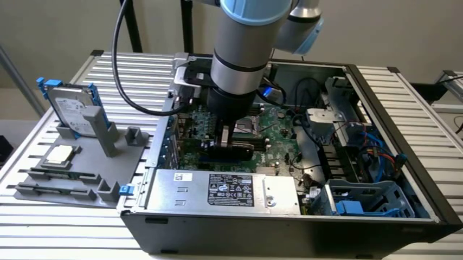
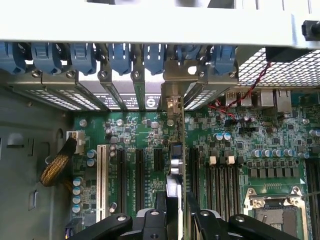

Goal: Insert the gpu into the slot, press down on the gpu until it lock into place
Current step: 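Insert the gpu into the slot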

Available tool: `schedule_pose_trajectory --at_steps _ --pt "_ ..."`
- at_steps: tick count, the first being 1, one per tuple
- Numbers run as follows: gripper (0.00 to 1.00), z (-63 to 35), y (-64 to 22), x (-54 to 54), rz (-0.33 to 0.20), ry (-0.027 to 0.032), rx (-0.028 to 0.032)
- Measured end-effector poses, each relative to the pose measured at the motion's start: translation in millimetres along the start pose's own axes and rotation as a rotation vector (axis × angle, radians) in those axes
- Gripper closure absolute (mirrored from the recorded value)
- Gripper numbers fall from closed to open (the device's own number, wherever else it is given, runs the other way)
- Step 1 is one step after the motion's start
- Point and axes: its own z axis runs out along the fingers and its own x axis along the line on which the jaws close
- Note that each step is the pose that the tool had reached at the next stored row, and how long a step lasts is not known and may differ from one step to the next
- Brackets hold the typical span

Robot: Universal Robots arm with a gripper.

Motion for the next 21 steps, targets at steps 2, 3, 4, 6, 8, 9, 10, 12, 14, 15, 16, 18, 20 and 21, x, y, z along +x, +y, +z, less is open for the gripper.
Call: schedule_pose_trajectory --at_steps 2,3,4,6,8,9,10,12,14,15,16,18,20,21 --pt "0.74 -0.2 -1.4 -0.1 0.0 0.0001 -0.0021" --pt "0.74 -0.3 -1.9 -0.1 0.001 0.0004 -0.0029" --pt "0.74 -0.3 -2.3 -0.1 0.001 0.0005 -0.0037" --pt "0.74 -0.2 -2.4 -0.2 0.001 0.0013 -0.0064" --pt "0.74 0.2 -2.5 -0.1 0.002 0.0028 -0.0105" --pt "0.74 0.3 -2.5 -0.1 0.002 0.0039 -0.0123" --pt "0.74 0.5 -2.5 -0.1 0.002 0.0051 -0.0137" --pt "0.74 0.8 -2.8 0.0 0.003 0.0068 -0.0169" --pt "0.74 0.8 -3.2 0.0 0.003 0.0075 -0.0201" --pt "0.74 0.8 -3.4 0.0 0.003 0.0076 -0.0217" --pt "0.74 0.9 -3.7 -0.1 0.003 0.0076 -0.0233" --pt "0.74 0.9 -4.2 -0.2 0.004 0.0079 -0.0265" --pt "0.74 0.8 -4.9 -0.2 0.004 0.0083 -0.03" --pt "0.74 0.7 -5.0 -0.2 0.004 0.0085 -0.0311"
